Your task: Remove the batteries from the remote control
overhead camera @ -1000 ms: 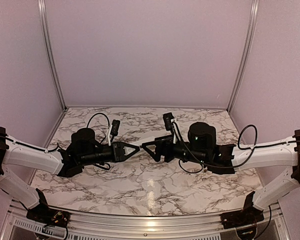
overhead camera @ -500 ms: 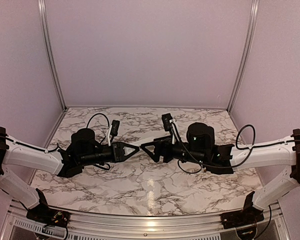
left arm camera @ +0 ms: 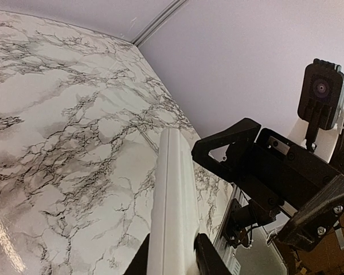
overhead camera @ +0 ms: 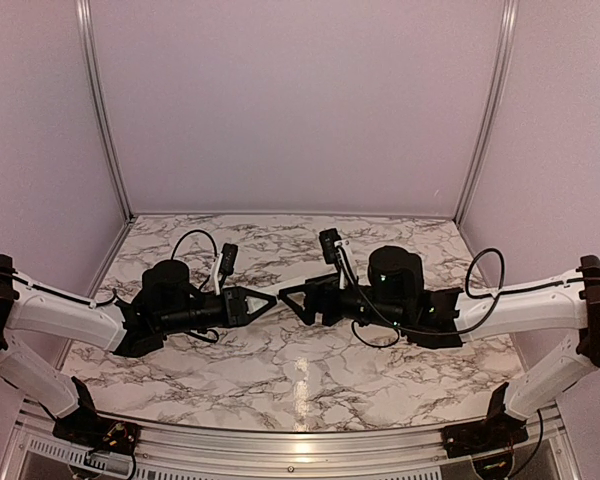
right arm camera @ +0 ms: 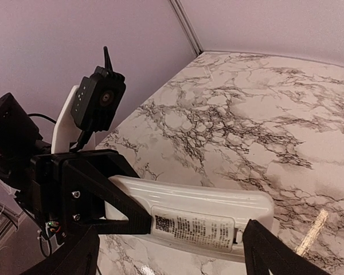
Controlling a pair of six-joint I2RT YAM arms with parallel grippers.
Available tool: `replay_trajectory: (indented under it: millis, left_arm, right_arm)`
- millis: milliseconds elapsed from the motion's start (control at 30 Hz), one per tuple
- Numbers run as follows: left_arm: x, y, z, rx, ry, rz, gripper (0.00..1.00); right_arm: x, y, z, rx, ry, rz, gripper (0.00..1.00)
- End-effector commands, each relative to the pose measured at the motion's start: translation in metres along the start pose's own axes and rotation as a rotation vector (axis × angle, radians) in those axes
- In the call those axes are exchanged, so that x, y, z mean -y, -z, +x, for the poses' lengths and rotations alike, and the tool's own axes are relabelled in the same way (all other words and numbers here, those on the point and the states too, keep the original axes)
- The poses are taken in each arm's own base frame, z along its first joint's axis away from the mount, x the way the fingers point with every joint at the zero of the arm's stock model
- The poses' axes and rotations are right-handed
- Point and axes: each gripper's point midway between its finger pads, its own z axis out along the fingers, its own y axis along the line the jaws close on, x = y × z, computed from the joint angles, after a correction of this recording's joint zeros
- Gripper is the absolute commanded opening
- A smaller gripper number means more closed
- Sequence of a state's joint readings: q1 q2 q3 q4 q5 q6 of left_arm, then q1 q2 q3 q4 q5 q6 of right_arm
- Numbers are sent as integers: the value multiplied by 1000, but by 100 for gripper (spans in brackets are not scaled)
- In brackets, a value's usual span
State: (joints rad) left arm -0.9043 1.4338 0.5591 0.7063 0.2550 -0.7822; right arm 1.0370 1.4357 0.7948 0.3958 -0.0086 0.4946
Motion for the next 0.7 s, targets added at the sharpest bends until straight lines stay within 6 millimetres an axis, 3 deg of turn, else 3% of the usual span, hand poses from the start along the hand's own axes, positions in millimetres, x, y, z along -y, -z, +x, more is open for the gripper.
replay_trajectory:
  millis: [0,233,667]
  left_arm:
    - [24,6,-11,38,-32,86,0]
    - [26,7,-11,39,-38,101,0]
    - [17,10,-15,80,-10,62,0]
  right_arm:
    - [3,-5,-5,4,-4,42,85]
    - [4,-10,0,-14,-6,40,85]
    - [-14,-11,4,-34,-27,-67,85]
